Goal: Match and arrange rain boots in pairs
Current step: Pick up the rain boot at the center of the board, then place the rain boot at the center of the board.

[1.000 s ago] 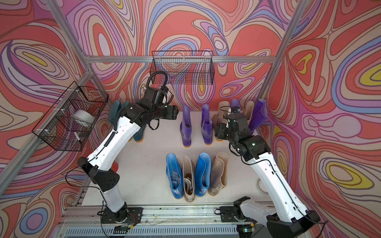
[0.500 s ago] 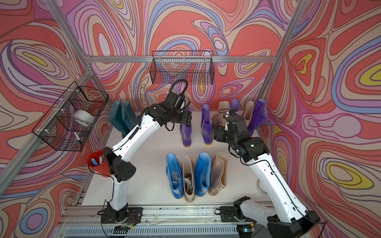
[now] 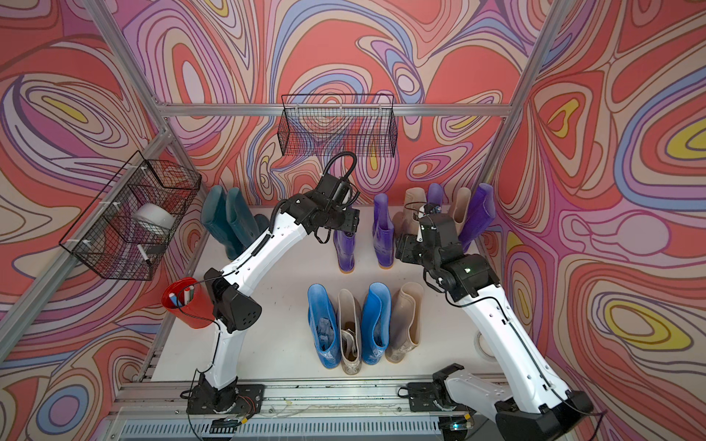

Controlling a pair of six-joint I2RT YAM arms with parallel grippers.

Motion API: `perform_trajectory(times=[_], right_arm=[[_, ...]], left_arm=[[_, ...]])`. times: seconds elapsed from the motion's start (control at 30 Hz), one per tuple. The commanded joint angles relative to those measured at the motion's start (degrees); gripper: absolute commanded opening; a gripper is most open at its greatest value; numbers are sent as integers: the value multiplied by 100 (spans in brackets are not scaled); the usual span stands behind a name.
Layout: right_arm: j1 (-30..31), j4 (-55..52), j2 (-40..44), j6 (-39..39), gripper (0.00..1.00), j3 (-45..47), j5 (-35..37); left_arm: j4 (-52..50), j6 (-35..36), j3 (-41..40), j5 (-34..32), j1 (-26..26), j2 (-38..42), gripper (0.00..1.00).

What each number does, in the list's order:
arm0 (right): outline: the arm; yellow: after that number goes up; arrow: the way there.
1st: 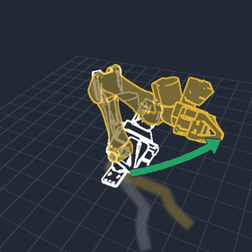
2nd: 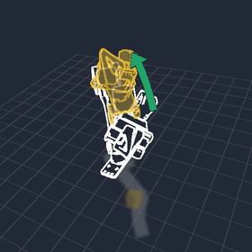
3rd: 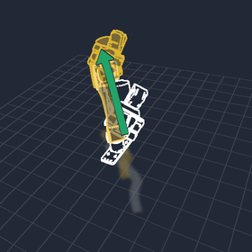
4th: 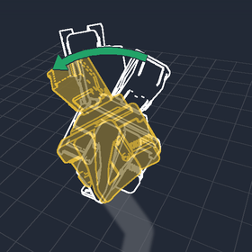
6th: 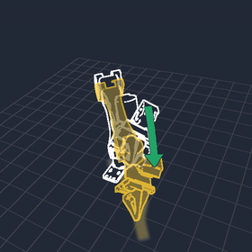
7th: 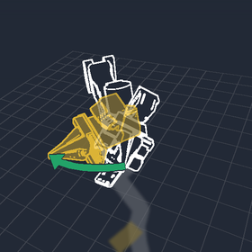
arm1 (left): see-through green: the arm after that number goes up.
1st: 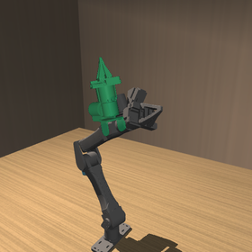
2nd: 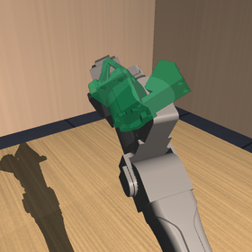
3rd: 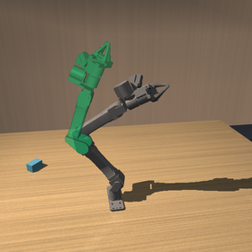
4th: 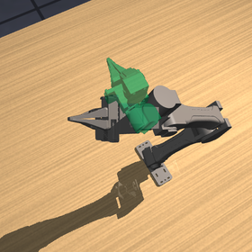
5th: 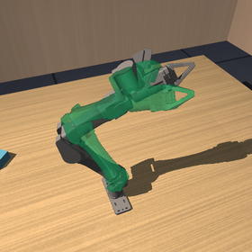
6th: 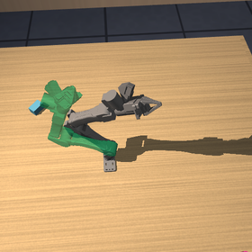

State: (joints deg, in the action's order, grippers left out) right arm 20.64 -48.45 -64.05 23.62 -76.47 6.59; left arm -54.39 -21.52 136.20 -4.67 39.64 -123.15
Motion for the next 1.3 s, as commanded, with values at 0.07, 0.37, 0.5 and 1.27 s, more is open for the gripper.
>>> perform_trajectory(times=[0.07,0.37,0.5,1.27], right_arm=[[-19,-1,109,20,68,55,-9],[-17,13,165,71,68,116,35],[-18,100,150,71,69,175,44],[-22,164,-106,139,68,-83,-50]], left_arm=[[-61,18,135,-156,23,-156,58],[28,245,182,-444,7,-143,19],[-8,394,351,-424,-140,-97,0],[464,1395,-900,-586,-1619,1005,0]])
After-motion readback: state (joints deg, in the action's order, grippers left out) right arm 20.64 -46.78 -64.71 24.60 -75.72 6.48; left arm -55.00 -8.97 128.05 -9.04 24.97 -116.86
